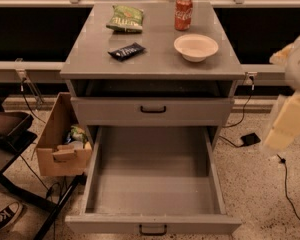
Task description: Close middle drawer
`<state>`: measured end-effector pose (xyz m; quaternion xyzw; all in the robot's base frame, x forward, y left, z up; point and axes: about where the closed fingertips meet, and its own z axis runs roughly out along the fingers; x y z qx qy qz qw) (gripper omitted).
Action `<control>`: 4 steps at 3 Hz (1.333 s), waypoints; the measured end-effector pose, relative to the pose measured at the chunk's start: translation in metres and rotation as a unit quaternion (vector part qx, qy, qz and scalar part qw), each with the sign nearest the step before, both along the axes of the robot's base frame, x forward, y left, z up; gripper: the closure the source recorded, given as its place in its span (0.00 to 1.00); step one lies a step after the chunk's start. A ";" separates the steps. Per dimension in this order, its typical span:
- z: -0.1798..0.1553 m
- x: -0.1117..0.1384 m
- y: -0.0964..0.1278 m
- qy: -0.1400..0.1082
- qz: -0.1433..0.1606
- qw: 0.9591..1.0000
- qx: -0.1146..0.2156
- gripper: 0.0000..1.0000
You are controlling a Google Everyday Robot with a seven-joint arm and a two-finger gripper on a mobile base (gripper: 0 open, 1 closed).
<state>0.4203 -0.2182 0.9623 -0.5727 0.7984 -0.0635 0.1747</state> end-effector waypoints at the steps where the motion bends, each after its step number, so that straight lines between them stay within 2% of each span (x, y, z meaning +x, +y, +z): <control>1: -0.041 -0.013 0.003 -0.022 -0.035 0.999 -0.026 0.00; 2: -0.112 -0.014 0.008 -0.009 -0.043 0.997 -0.056 0.00; 3: -0.190 -0.017 0.015 0.022 -0.039 0.996 -0.083 0.00; 4: -0.242 -0.020 0.018 0.063 -0.046 0.994 -0.070 0.00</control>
Offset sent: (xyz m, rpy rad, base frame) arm -0.0297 0.0078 -0.2340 -0.2065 0.0885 -0.1072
